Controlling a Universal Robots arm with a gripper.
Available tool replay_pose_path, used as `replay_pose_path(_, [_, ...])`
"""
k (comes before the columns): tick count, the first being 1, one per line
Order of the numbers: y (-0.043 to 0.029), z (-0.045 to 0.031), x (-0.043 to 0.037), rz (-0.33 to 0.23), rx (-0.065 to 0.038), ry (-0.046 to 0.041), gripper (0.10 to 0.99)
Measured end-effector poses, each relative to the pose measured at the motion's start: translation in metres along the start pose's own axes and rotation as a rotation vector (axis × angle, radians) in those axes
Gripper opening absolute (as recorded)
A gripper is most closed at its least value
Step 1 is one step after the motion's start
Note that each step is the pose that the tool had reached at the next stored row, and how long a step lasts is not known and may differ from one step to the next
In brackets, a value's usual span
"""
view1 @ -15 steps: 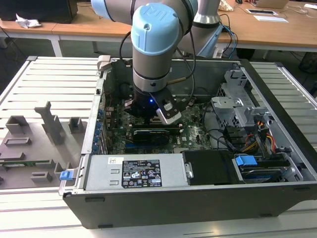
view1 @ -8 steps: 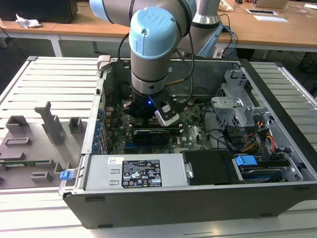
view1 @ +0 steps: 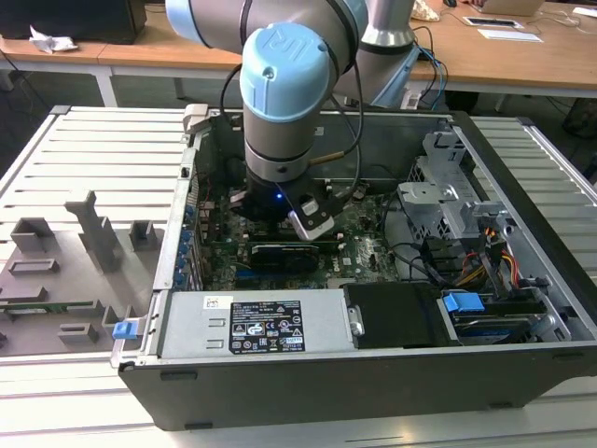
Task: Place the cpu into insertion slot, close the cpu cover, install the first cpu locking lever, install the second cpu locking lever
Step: 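Install the second cpu locking lever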
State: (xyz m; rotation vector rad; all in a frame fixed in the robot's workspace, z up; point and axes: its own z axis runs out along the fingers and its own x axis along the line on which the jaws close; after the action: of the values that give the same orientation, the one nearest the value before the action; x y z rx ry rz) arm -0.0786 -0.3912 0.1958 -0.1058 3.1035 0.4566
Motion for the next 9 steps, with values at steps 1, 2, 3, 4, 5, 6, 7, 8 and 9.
replay_pose_path(1, [-0.0001,0.0005,0.0008,0.0,-0.001,-0.0002,0.106])
replay_pose_path(2, [-0.0002,0.0007,0.001,0.0,-0.001,0.0,0.106])
replay_pose_path(3, [-0.0003,0.0008,0.0011,0.0,-0.001,0.0,0.106])
replay_pose_path(4, [-0.0003,0.0008,0.0012,0.0,-0.001,-0.0002,0.106])
replay_pose_path(5, [-0.0003,0.0007,0.0012,0.0,-0.001,-0.0002,0.106])
replay_pose_path(6, [-0.0003,0.0007,0.0012,0.0,-0.001,-0.0002,0.106])
replay_pose_path(7, [-0.0002,0.0001,0.0013,0.0,-0.001,-0.0001,0.106])
replay_pose_path(8, [0.0001,-0.0009,0.0013,0.0,-0.001,-0.0003,0.106])
replay_pose_path(9, [0.0006,-0.0023,0.0012,0.0,-0.001,-0.0003,0.106])
